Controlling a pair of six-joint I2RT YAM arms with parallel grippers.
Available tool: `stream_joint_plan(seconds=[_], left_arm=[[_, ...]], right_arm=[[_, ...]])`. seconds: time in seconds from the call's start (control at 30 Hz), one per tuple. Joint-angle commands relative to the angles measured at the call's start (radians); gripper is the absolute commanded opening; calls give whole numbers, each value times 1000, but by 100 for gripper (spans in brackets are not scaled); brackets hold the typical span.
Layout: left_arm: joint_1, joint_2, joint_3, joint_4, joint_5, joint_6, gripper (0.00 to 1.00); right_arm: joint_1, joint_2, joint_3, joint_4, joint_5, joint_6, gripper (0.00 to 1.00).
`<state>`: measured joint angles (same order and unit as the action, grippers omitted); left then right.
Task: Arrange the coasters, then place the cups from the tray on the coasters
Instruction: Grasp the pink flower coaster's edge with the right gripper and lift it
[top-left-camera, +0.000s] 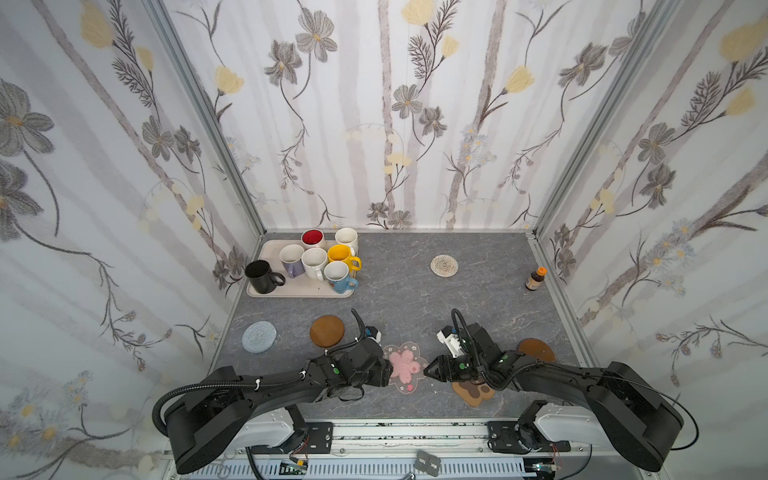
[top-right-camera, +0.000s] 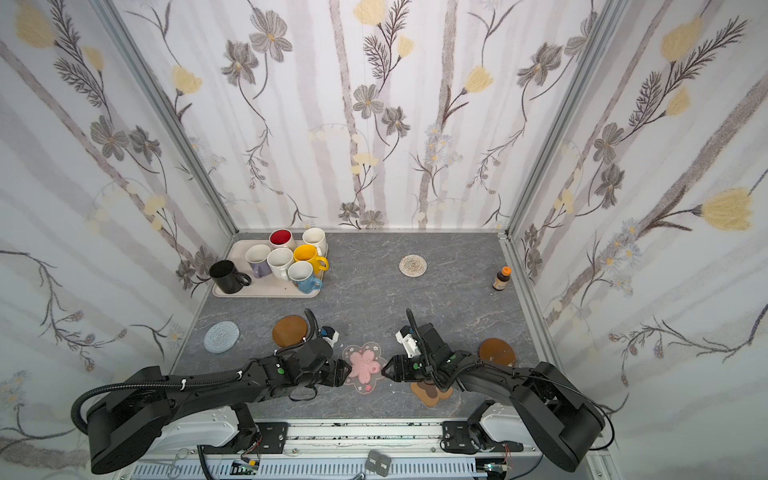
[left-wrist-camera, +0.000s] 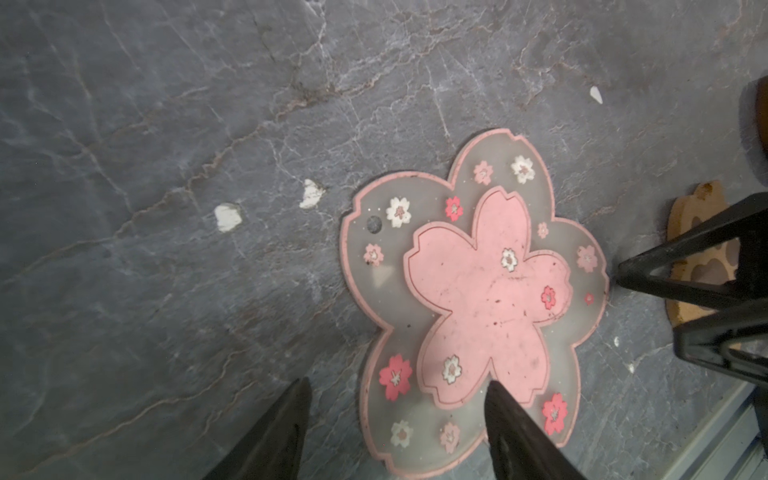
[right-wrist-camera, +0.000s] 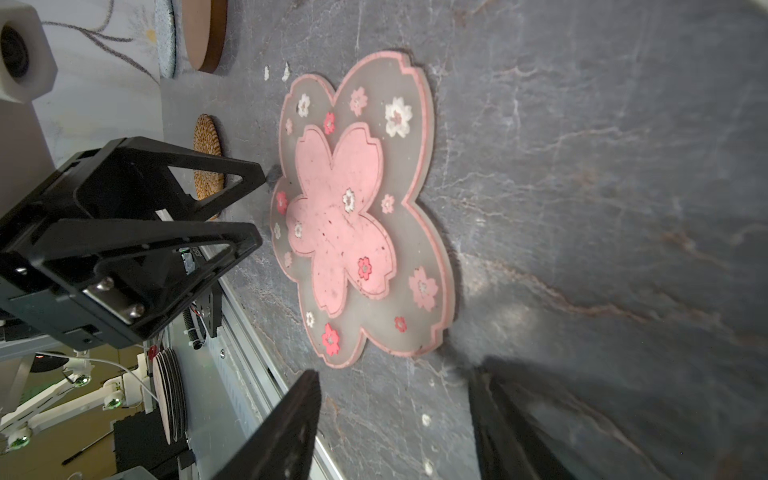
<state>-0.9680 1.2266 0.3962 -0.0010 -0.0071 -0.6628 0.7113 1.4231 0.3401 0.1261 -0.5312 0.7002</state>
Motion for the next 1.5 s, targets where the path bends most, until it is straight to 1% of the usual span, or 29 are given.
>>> stream_joint_plan(seconds=[0.0,0.2,0.4,0.47,0.57,0.7,0.8,0.9,1.03,1.13,1.27,1.47], left_arm=[[0,15,-1,-14,-1,-17,69],[0,20,-12,-4,-4,-20,69],[0,28,-23,17,-5,-27,69],[-1,27,-27,28,-3,-31,69],[0,64,-35,51,7,-35,67],[0,82,-43,76,12,-37,58],[-1,89,-46,89,13,-39,51],[-1,93,-50,97,14,-40,47],[0,97,-56,104,16,-43,46],[0,100,-57,105,18,-45,45],[0,105,-58,107,19,-47,45],[0,128,-48,116,27,-46,44]], right_arm=[[6,27,-7,64,-8,43,59],[15,100,-5,150,-20,89,56],[19,133,-6,221,-42,131,55],[19,132,-13,253,-46,155,54],[19,129,-24,300,-44,191,50],[19,141,-27,347,-38,224,41],[19,151,-25,357,-35,231,39],[18,141,-22,336,-20,224,40],[12,117,-17,281,5,205,50],[2,92,-9,220,22,180,54],[-2,78,-14,195,34,178,55],[4,148,-32,302,5,224,55]])
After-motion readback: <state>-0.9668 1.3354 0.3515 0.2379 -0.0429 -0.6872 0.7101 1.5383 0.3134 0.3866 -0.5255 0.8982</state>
